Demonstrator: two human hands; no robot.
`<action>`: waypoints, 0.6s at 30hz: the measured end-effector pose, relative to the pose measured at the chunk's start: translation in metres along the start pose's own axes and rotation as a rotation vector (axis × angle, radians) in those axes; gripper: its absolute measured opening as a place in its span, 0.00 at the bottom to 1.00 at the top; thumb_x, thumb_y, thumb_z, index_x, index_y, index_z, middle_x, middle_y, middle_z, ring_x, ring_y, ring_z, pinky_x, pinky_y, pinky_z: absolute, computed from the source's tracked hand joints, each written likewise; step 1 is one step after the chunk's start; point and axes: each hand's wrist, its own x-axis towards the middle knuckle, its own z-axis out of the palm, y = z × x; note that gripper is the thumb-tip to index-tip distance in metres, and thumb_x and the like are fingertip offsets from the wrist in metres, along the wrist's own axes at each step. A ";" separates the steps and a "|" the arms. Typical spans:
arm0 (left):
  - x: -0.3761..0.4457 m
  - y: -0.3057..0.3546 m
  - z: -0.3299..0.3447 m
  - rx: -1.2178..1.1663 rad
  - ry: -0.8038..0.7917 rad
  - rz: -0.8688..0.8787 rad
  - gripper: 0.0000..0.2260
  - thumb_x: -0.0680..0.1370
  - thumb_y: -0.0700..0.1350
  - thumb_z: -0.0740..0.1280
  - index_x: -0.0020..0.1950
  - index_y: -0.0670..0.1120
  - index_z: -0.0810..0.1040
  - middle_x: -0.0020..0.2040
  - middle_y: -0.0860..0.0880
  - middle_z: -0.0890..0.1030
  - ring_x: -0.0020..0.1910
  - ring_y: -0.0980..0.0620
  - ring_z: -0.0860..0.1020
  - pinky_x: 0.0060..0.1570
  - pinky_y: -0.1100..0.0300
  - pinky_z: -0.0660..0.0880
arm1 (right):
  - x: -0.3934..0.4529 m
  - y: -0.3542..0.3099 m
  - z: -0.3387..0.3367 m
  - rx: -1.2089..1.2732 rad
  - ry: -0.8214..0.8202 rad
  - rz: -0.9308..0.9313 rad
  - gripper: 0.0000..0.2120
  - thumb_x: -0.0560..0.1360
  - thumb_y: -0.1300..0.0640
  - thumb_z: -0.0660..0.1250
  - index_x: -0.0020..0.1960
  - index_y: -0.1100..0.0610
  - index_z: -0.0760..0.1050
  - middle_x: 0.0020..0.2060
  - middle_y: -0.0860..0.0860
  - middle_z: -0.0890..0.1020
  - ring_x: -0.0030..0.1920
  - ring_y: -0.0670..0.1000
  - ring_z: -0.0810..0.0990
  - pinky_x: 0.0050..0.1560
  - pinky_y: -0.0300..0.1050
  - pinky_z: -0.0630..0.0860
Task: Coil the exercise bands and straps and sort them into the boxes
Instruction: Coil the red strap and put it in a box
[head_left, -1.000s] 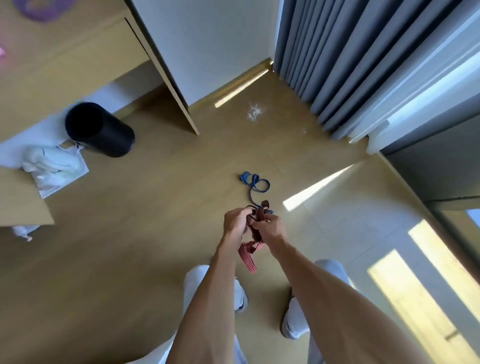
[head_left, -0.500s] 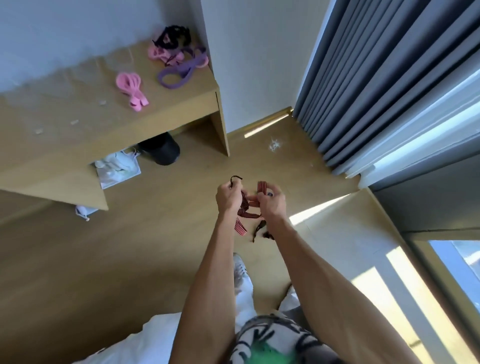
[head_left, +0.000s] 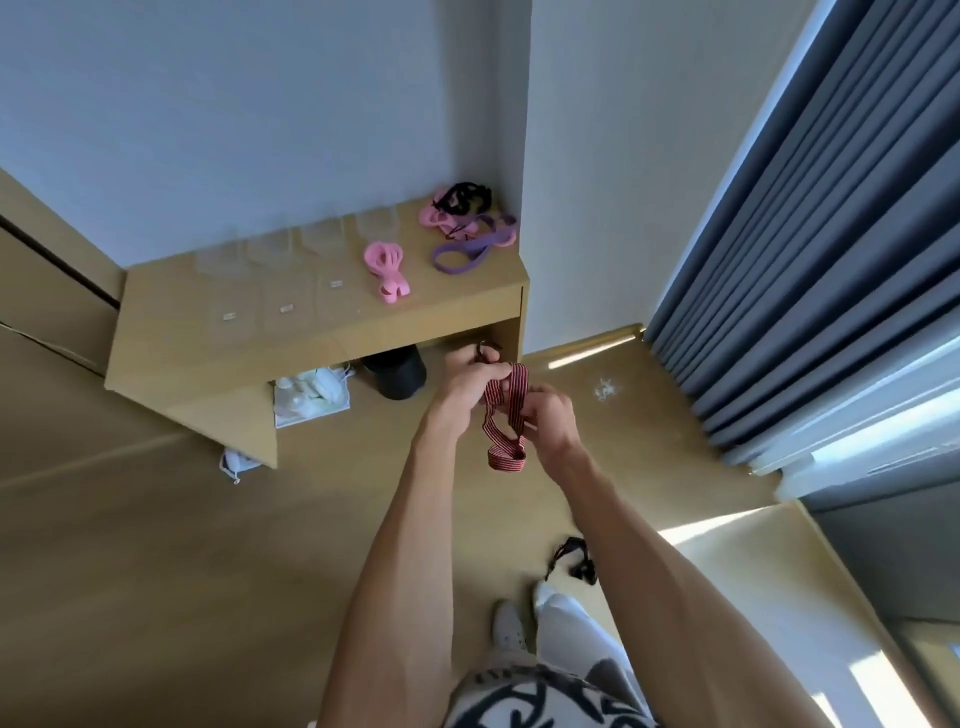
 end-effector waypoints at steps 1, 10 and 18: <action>0.001 0.002 -0.004 0.020 -0.016 0.009 0.09 0.74 0.34 0.73 0.42 0.46 0.77 0.33 0.50 0.84 0.30 0.56 0.82 0.29 0.64 0.76 | 0.005 -0.006 0.004 0.072 -0.018 0.022 0.12 0.61 0.63 0.59 0.41 0.61 0.77 0.36 0.57 0.79 0.38 0.55 0.77 0.39 0.48 0.75; 0.030 0.020 -0.062 -0.005 0.121 0.022 0.06 0.78 0.38 0.69 0.41 0.44 0.82 0.38 0.45 0.84 0.38 0.46 0.81 0.42 0.54 0.78 | 0.075 -0.053 0.082 0.135 -0.032 0.042 0.07 0.75 0.73 0.65 0.44 0.64 0.78 0.37 0.58 0.85 0.34 0.55 0.83 0.34 0.46 0.80; 0.070 0.074 -0.124 -0.236 0.451 0.076 0.04 0.79 0.37 0.69 0.48 0.38 0.83 0.39 0.43 0.82 0.34 0.49 0.81 0.40 0.53 0.79 | 0.096 -0.071 0.151 -0.063 -0.298 -0.088 0.13 0.72 0.54 0.69 0.36 0.64 0.75 0.33 0.60 0.77 0.34 0.55 0.74 0.34 0.48 0.70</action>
